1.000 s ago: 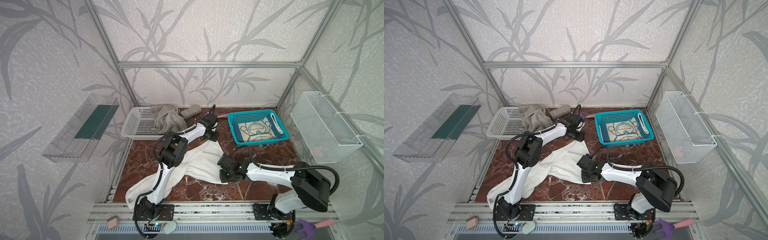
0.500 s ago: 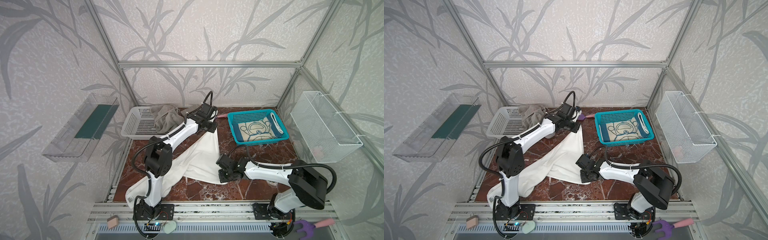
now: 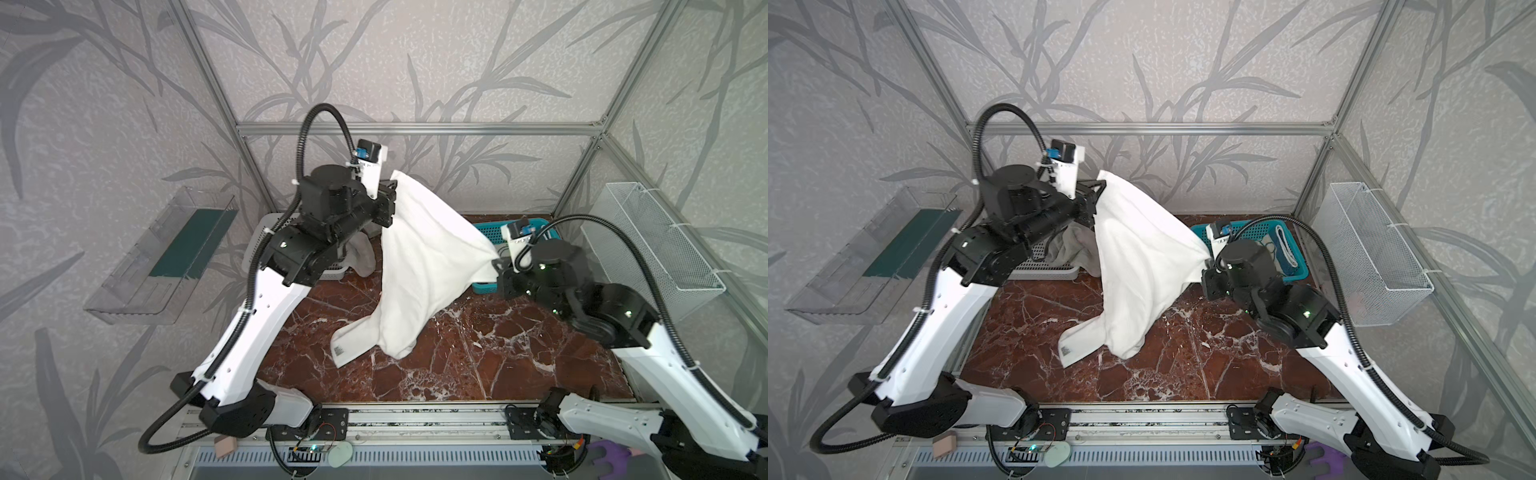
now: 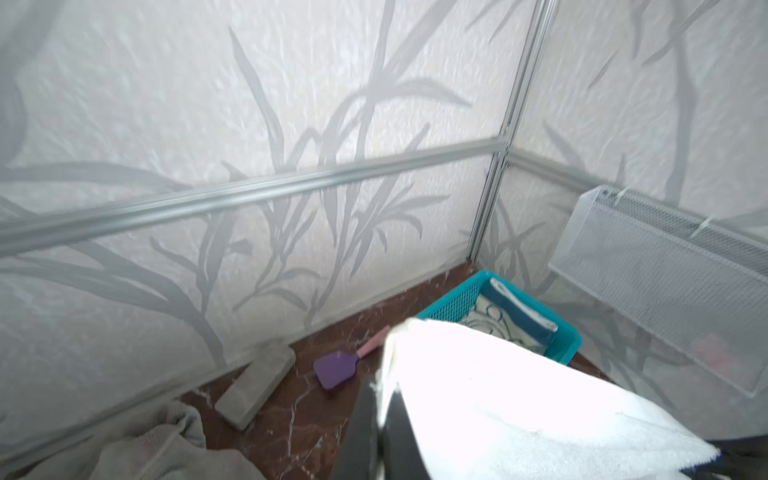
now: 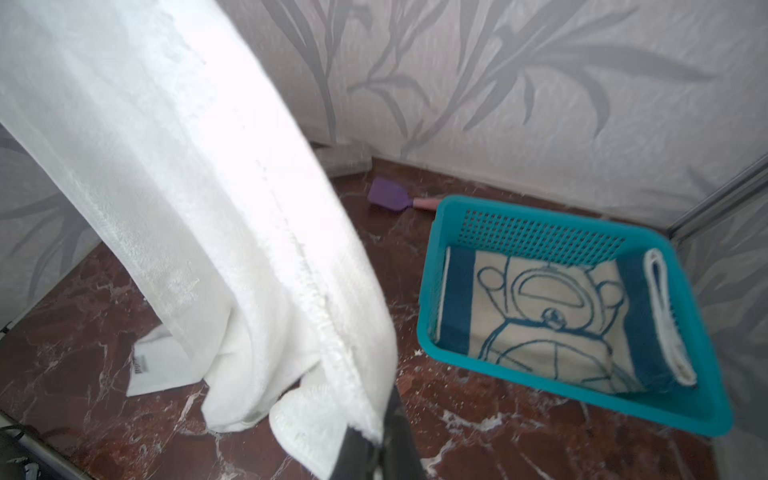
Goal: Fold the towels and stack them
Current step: 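Lift the white towel high with both grippers, spreading its corners apart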
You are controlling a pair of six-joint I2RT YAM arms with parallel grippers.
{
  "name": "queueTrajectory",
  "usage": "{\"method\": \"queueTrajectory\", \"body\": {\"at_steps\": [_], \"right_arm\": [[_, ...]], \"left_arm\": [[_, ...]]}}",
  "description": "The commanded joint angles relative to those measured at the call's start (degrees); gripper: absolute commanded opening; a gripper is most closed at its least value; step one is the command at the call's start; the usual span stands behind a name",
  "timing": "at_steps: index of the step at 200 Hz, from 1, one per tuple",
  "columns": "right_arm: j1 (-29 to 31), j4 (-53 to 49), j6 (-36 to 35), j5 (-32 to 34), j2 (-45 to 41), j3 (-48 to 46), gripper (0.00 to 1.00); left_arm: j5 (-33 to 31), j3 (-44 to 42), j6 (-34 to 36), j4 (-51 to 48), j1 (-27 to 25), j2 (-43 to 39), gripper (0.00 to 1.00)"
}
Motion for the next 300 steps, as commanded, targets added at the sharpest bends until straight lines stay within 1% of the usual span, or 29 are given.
{"method": "queueTrajectory", "body": {"at_steps": [1,26,42,60,84,92,98,108,123,132,157,173,196,206,215,223,233,245,257,279,300], "right_arm": [[-0.13,-4.09,-11.95,3.76,0.84,9.48,0.0],[-0.13,-3.19,-18.99,4.74,2.7,20.53,0.0],[-0.14,-4.29,-22.05,4.99,5.08,29.07,0.0],[-0.11,-9.0,-24.06,3.2,9.37,42.35,0.0],[-0.15,-17.02,-26.12,1.57,16.41,63.32,0.0],[-0.14,-18.03,-26.76,1.2,17.68,67.89,0.0],[-0.15,-17.8,-27.14,1.04,17.96,69.45,0.0],[-0.13,-15.36,-27.68,0.88,16.8,68.39,0.0],[-0.13,-9.65,-28.07,0.23,13.78,62.48,0.0],[-0.13,-7.58,-28.06,-0.19,12.71,60.53,0.0],[-0.13,-7.13,-28.84,-0.46,14.67,62.91,0.0],[-0.13,-5.81,-30.24,0.95,16.36,64.09,0.0],[-0.14,-1.7,-33.74,7.56,18.09,61.26,0.0],[-0.15,-0.23,-35.51,10.2,19.05,59.12,0.0],[-0.13,0.73,-36.73,12.21,20.03,57.0,0.0],[-0.77,1.15,-36.89,12.83,20.94,55.12,0.0],[-2.86,0.49,-35.23,10.89,22.03,53.07,0.0],[-7.96,-1.43,-30.23,4.89,23.64,51.21,0.0],[-13.02,-1.58,-25.68,-0.98,24.85,48.05,0.0],[-19.7,3.17,-20.64,-10.06,26.76,39.36,0.0],[-24.45,8.02,-16.9,-18.19,30.64,33.82,0.0]], "left_arm": [[2.11,3.33,-0.03,1.95,-0.98,-3.6,0.0],[5.85,7.37,-0.83,0.07,-1.85,-5.02,0.0],[8.16,9.27,-2.19,0.15,-2.4,-5.72,0.0],[9.26,11.84,-4.1,0.28,-2.84,-6.18,0.0],[9.97,17.07,-5.26,-1.09,-2.91,-6.15,0.0],[10.32,18.39,-5.36,-0.87,-2.94,-6.33,0.0],[10.6,19.35,-5.31,-0.64,-2.89,-6.42,0.0],[10.85,21.13,-5.32,-0.29,-2.88,-6.26,0.0],[10.47,24.27,-4.85,-0.89,-2.93,-5.38,0.0],[9.6,26.42,-4.28,-2.02,-2.91,-4.48,0.0],[5.23,28.45,-2.23,-4.49,-2.93,-2.2,0.0],[-0.75,28.46,0.39,-6.84,-2.94,-0.85,0.0],[-14.57,27.0,6.16,-9.61,-2.62,1.28,0.0],[-17.78,24.92,7.72,-9.25,-1.83,1.68,0.0],[-18.75,22.8,8.05,-8.73,-0.47,1.9,0.0],[-18.28,20.94,7.51,-8.24,1.42,2.13,0.0],[-16.64,18.52,5.77,-7.82,4.34,2.49,0.0],[-13.34,15.62,3.34,-7.32,8.57,3.21,0.0],[-10.93,12.05,1.83,-5.81,11.45,4.02,0.0],[-6.13,5.48,-0.94,-1.69,16.34,5.99,0.0],[1.17,-0.94,-5.5,4.15,21.28,9.25,0.0]]}}
